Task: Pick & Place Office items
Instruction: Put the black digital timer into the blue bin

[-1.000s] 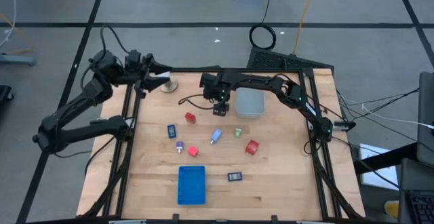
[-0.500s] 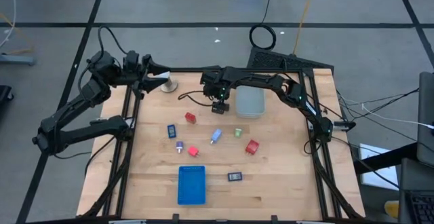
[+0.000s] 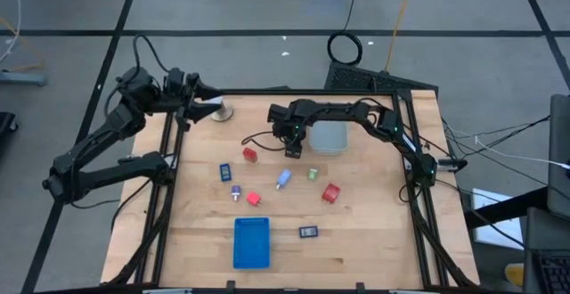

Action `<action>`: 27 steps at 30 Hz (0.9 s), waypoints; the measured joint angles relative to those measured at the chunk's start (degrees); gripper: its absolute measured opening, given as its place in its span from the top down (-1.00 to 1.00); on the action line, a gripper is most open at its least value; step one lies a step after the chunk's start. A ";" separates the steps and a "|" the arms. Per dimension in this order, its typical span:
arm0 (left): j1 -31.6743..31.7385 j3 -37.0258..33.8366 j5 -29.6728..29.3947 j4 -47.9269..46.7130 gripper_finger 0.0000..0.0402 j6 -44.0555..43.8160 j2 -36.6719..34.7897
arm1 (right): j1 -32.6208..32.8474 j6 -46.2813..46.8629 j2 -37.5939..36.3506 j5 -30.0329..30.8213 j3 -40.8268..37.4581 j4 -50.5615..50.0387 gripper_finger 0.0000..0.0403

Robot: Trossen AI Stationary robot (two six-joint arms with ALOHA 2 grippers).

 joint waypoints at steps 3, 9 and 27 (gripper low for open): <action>-0.02 0.00 0.00 -1.26 -0.33 0.61 0.00 | 0.29 1.50 0.02 0.42 -0.07 0.73 -0.32; -0.02 0.00 0.00 -1.74 -0.33 1.07 0.00 | 0.75 1.36 0.07 1.70 -0.13 1.61 -0.32; -0.02 0.00 0.01 -6.44 -0.33 4.45 0.00 | 2.02 1.89 0.33 -0.44 -0.12 6.61 0.26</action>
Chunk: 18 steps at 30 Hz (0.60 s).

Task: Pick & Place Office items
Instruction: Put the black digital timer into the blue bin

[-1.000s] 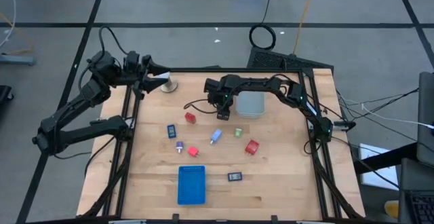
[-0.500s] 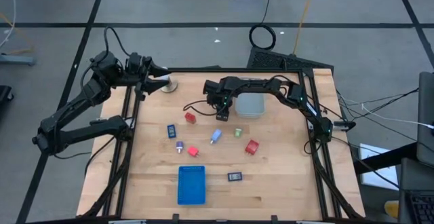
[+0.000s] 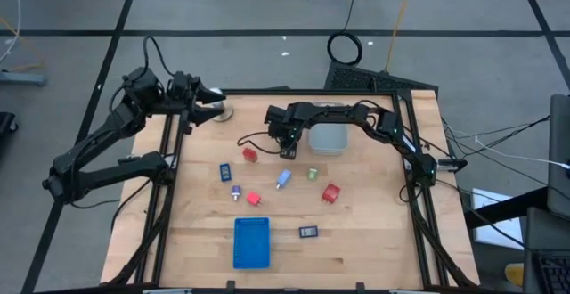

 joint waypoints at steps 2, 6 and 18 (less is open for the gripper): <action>0.00 0.00 -0.05 -1.12 -0.33 1.20 0.00 | 0.73 0.79 0.00 0.46 0.01 0.57 0.26; -0.02 0.00 -0.10 -3.80 -0.33 3.91 0.00 | 1.73 1.07 0.04 0.18 0.01 1.34 0.25; 0.02 0.00 -0.98 -7.05 -0.33 7.16 0.00 | 2.40 3.05 -3.51 -1.66 0.28 -0.67 0.26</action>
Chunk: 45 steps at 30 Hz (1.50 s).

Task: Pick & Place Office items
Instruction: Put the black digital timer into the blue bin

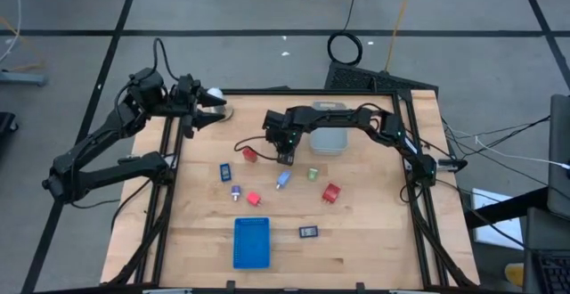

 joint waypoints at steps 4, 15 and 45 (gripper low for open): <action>0.92 0.00 -1.10 0.47 -0.33 -0.04 0.00 | 0.04 2.42 -3.99 0.40 0.06 0.54 0.26; 4.83 0.00 -2.74 8.14 -0.33 -3.96 -0.02 | 1.11 10.66 -16.52 0.47 0.08 5.75 0.26; 4.36 0.00 -0.42 9.50 -0.33 -9.56 0.00 | 21.83 15.95 -16.02 -8.35 0.17 26.71 0.26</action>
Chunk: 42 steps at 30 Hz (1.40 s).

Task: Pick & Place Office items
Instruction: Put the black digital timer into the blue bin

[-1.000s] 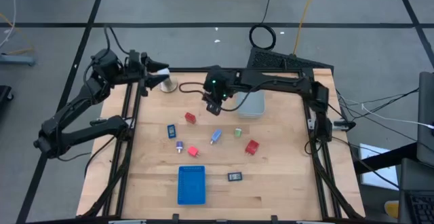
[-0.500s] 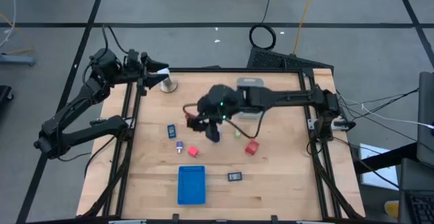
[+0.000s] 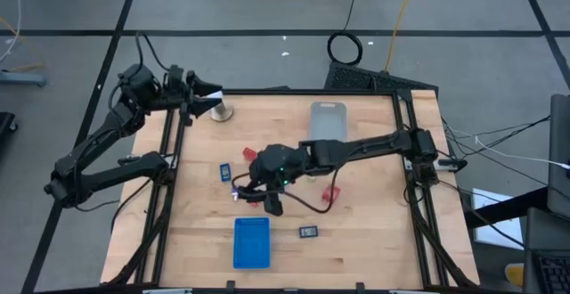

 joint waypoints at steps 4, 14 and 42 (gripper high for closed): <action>-0.38 0.00 -0.01 -0.02 -0.33 0.21 0.00 | 0.79 -1.59 0.75 0.03 0.11 1.20 0.26; -0.36 0.00 -0.59 -0.03 -0.33 0.49 0.00 | 2.16 -3.02 5.63 -1.54 0.00 0.61 0.26; -0.38 0.00 -1.18 -0.07 -0.33 -0.12 0.00 | 5.10 -6.43 14.49 -1.18 0.16 12.97 0.26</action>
